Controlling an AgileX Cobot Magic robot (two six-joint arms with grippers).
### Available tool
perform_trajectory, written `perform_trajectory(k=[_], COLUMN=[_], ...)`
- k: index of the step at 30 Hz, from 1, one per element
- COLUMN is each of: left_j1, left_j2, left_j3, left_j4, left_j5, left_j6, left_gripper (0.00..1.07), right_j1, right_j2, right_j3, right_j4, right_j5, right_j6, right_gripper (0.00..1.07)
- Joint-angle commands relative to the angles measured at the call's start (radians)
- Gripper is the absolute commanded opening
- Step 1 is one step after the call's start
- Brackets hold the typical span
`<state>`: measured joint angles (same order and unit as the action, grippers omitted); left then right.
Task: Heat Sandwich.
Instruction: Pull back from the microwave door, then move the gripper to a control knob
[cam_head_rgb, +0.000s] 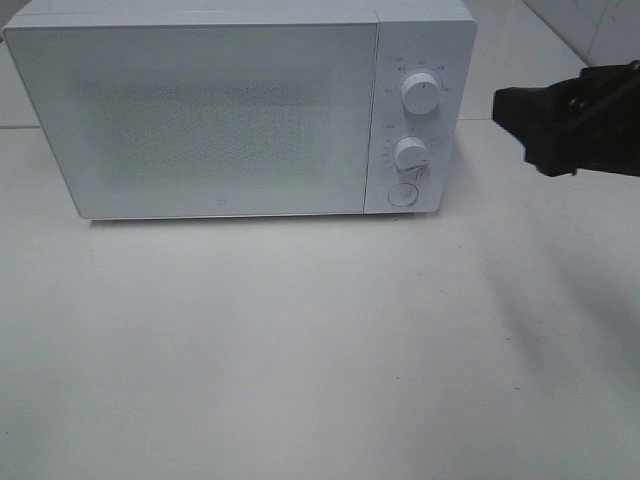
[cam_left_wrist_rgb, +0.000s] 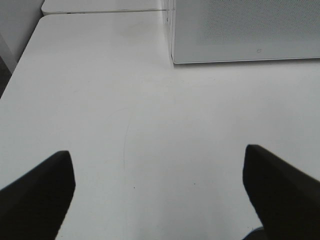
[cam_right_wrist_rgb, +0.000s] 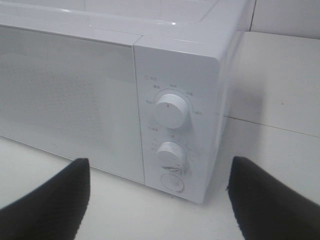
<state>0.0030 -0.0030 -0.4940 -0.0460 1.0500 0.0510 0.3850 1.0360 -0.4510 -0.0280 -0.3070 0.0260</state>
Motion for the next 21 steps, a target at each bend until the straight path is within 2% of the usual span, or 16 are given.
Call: perform_trajectory(k=[1, 6, 16, 21], left_j1=[0.000, 0.000, 0.000, 0.000], left_j2=[-0.023, -0.023, -0.023, -0.023], left_j3=[0.003, 0.003, 0.003, 0.003], left_j4=[-0.005, -0.005, -0.005, -0.005], left_j5=[-0.012, -0.012, -0.012, -0.012], left_j6=[-0.001, -0.001, -0.001, -0.001], left_gripper=[0.84, 0.84, 0.84, 0.84], right_j1=[0.033, 0.088, 0.208, 0.211], right_j2=[0.081, 0.199, 0.405, 0.489], right_j3=[-0.001, -0.001, -0.001, -0.002], right_j4=[-0.002, 0.083, 0.409, 0.424], right_j5=[-0.104, -0.214, -0.485, -0.573], right_j6=[0.036, 0.005, -0.226, -0.230], right_gripper=[0.74, 0.74, 0.74, 0.74])
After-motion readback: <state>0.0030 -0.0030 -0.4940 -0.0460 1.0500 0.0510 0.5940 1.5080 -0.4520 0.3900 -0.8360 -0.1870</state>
